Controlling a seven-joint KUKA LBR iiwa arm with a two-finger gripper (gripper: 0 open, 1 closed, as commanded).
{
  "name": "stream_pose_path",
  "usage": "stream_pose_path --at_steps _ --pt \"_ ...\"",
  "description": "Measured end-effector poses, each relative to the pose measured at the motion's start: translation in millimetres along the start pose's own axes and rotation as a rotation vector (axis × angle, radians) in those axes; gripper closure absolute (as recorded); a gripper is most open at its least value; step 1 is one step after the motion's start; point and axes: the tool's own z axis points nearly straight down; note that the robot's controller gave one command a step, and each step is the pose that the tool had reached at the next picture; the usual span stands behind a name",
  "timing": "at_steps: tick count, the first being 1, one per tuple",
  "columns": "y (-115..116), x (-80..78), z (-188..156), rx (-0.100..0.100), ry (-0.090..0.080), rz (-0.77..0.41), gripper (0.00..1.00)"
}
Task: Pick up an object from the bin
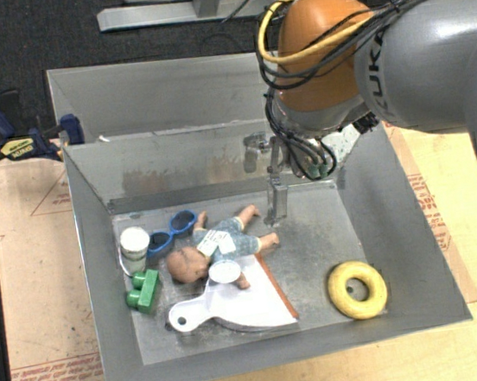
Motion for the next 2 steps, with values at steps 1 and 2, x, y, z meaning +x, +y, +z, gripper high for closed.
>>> stream_pose_path --at_steps 1,2 --pt "-0.2 -1.3 -5.5 0.000 -0.008 0.001 0.00" --pt "15.9 11.8 54.4 0.000 -0.009 -0.093 0.00"
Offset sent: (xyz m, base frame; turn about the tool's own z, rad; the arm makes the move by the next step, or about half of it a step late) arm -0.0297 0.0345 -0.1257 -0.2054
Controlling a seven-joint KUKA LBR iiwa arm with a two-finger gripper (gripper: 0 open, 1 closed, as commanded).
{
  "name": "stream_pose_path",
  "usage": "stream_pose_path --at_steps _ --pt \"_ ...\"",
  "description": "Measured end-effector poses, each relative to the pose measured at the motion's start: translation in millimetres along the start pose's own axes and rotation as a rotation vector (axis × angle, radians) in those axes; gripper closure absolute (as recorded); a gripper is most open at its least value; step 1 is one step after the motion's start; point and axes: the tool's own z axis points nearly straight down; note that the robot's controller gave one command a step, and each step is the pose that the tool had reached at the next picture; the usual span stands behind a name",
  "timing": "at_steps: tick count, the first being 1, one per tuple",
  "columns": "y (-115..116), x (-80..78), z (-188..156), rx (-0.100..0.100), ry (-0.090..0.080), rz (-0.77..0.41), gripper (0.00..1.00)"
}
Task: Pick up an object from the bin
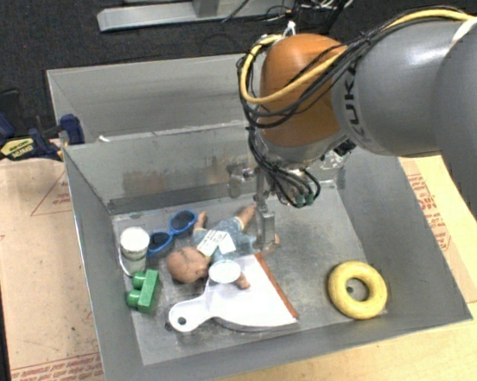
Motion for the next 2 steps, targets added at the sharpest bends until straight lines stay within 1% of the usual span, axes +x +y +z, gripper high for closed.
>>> stream_pose_path --at_steps 1,2 --pt "10.3 10.9 20.4 -0.001 0.007 -0.028 0.00" --pt "20.6 2.3 11.7 -0.001 -0.004 -0.161 0.00"
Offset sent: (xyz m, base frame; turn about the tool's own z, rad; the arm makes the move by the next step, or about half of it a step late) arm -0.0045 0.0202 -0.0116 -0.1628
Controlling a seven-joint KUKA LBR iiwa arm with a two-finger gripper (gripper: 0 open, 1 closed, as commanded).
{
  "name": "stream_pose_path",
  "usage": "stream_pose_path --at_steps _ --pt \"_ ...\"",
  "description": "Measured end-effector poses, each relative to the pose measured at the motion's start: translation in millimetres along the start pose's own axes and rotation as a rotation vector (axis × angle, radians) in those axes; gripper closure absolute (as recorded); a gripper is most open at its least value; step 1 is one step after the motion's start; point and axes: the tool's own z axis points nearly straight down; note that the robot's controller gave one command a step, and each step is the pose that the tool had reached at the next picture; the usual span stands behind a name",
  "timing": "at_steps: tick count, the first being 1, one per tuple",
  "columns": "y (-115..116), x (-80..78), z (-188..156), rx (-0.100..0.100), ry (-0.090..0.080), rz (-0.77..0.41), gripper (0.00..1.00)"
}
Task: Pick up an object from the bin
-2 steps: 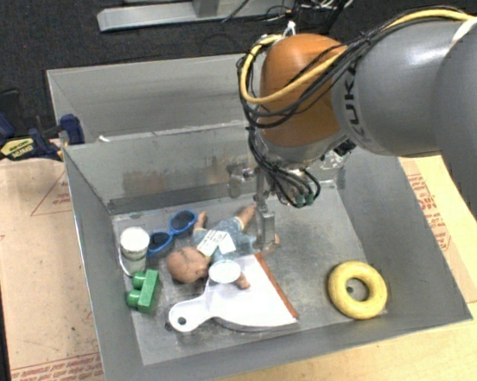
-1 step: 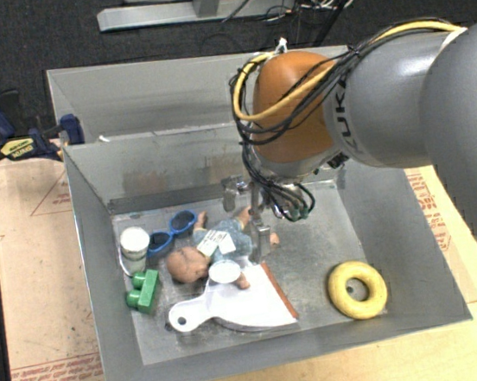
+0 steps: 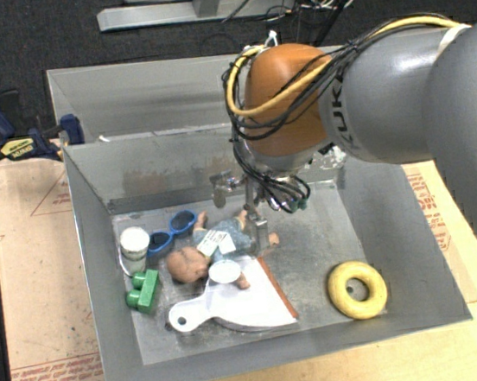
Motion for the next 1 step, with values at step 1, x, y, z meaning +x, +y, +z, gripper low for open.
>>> stream_pose_path --at_steps 1 --pt "4.3 10.6 52.6 0.000 0.005 0.203 0.00"
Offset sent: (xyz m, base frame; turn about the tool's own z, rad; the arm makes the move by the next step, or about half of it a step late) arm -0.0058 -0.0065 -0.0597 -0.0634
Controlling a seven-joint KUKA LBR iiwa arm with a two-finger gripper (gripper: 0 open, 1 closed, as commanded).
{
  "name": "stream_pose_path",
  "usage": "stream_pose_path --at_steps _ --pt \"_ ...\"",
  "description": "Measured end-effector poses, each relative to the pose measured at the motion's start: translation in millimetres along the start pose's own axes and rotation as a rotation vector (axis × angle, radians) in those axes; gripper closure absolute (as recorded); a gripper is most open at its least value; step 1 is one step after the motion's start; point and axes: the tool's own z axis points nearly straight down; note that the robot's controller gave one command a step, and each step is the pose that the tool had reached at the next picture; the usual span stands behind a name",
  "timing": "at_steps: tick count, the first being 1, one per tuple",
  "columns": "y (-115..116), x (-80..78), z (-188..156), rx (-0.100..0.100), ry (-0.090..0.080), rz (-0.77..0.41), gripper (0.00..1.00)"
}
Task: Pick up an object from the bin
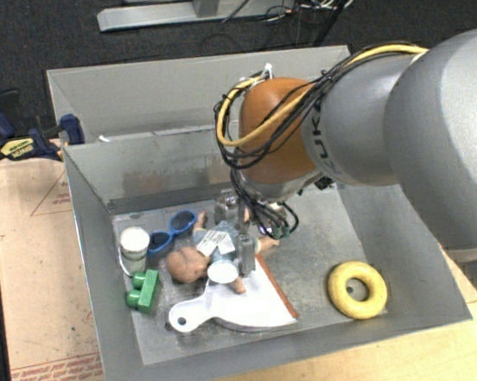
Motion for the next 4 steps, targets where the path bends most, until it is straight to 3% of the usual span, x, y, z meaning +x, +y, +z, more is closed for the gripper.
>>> stream_pose_path --at_steps 1,4 --pt "-1.4 -6.4 8.0 -0.007 -0.013 -0.232 1.00" --pt "-5.1 -4.6 0.9 -0.004 -0.007 -0.250 1.00"
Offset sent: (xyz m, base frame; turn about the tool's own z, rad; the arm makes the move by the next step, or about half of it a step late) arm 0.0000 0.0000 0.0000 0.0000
